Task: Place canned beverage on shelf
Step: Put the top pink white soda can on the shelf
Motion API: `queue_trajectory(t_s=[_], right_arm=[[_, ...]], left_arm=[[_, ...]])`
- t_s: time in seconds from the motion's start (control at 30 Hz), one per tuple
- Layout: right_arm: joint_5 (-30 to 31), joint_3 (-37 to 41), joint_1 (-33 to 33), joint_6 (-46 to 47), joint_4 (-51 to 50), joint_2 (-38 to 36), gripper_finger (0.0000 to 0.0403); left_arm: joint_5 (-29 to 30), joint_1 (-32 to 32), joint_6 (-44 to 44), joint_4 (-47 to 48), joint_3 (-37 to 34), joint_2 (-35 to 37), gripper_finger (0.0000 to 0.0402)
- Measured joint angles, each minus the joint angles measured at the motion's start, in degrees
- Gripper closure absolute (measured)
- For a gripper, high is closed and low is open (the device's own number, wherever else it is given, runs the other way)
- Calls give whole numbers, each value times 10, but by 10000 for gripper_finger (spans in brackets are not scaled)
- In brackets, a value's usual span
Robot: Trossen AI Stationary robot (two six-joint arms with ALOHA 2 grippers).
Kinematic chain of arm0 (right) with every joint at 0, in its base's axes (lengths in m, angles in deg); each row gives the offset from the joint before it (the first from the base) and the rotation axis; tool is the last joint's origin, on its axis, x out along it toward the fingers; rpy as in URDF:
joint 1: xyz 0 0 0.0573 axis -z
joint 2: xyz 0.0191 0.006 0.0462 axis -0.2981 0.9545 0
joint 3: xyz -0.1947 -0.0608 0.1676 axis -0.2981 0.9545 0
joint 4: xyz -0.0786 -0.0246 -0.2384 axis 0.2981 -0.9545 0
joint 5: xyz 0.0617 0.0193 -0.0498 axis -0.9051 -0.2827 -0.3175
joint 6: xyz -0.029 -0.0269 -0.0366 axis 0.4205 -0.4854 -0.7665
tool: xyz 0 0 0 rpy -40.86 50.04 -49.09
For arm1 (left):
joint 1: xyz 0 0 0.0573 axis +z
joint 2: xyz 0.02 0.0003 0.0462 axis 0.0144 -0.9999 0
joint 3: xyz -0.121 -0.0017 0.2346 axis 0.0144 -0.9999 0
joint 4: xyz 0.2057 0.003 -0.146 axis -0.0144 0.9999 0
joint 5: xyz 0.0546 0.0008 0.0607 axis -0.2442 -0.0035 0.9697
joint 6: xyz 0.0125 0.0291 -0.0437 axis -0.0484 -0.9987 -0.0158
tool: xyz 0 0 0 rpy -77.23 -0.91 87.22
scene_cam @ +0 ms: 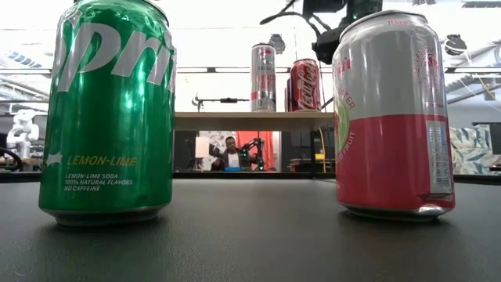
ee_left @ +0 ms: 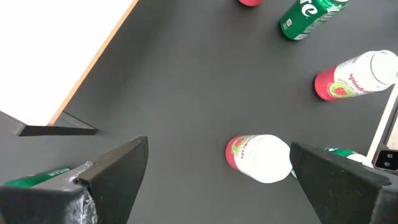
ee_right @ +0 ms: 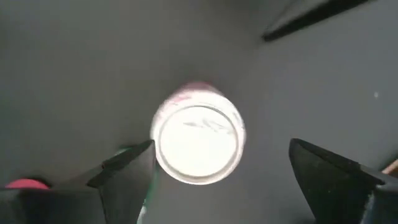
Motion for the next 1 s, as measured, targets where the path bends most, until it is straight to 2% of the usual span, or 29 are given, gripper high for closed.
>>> queue_trajectory(t_s=[0.27,0.73,1.0], right_arm=[[-30,2,17,-5,29,-1,55],[-36,2,16,-27,39,4,50],[-44,2,16,-30,39,45,33]], left_arm=[[-4,0,0,0,0,0,8],[-7,0,0,0,0,0,8],[-13,0,0,0,0,0,8]])
